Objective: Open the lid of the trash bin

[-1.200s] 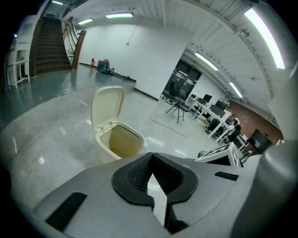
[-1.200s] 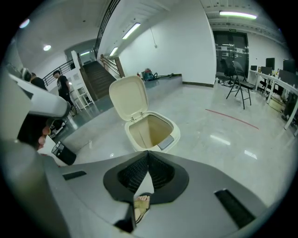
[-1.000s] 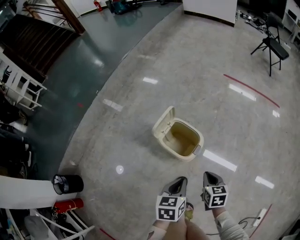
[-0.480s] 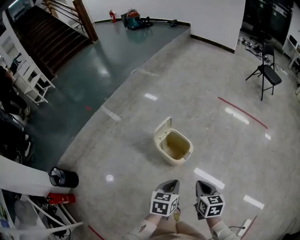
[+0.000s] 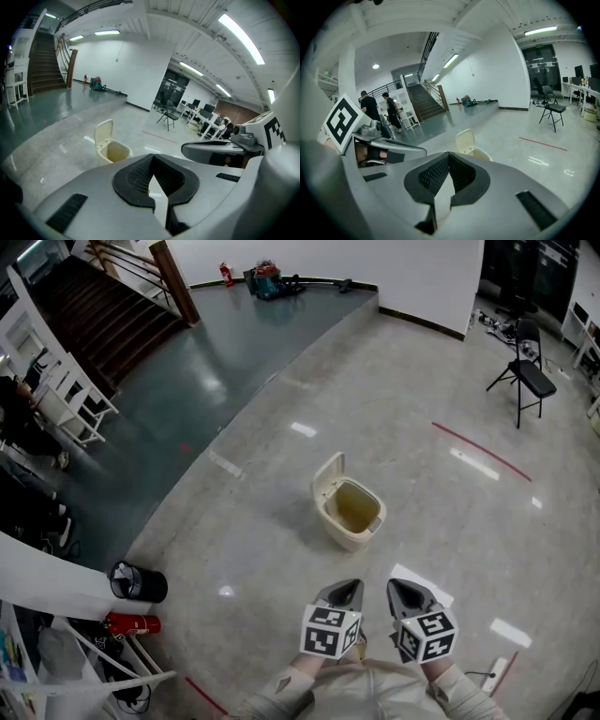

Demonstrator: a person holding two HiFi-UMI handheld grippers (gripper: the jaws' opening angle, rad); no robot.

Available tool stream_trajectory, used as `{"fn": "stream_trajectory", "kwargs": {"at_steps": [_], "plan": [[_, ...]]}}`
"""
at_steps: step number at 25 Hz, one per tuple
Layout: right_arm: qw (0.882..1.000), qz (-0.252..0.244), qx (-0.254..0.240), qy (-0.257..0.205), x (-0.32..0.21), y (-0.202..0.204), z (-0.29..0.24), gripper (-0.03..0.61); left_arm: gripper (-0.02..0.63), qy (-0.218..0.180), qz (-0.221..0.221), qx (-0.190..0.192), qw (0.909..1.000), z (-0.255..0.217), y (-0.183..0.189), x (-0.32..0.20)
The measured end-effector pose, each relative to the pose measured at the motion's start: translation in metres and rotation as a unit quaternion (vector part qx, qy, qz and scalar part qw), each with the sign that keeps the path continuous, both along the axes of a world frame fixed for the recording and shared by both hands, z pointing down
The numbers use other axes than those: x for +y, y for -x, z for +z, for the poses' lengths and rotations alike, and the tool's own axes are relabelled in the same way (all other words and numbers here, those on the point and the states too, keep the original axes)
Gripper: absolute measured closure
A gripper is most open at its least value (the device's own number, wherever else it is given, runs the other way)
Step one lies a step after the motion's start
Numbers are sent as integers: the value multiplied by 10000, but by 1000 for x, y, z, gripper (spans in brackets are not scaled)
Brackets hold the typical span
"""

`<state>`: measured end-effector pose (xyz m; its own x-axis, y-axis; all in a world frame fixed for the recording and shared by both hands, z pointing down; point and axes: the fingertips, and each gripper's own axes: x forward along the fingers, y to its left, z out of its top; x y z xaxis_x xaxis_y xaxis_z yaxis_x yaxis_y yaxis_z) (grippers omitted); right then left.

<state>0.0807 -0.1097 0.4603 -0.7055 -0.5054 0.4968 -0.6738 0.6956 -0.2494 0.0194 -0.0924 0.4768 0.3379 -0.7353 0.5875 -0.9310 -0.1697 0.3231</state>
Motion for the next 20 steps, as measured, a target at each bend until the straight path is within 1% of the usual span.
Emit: {"fn": "stream_trajectory", "kwargs": {"at_steps": [3, 8, 14, 20], "plan": [[9999, -57, -60, -114, 10, -4, -14, 574, 611, -141, 65, -99, 9998, -14, -3, 10], [9993, -158, -145, -290, 25, -3, -30, 574, 611, -307, 67, -118, 9994, -26, -6, 23], [9985, -264, -226, -423, 34, 0, -38, 574, 611, -402, 108, -221, 9989, -30, -10, 29], [9980, -338, -249, -472, 39, 3, -42, 574, 611, -478, 83, -237, 9985, -34, -8, 31]]}}
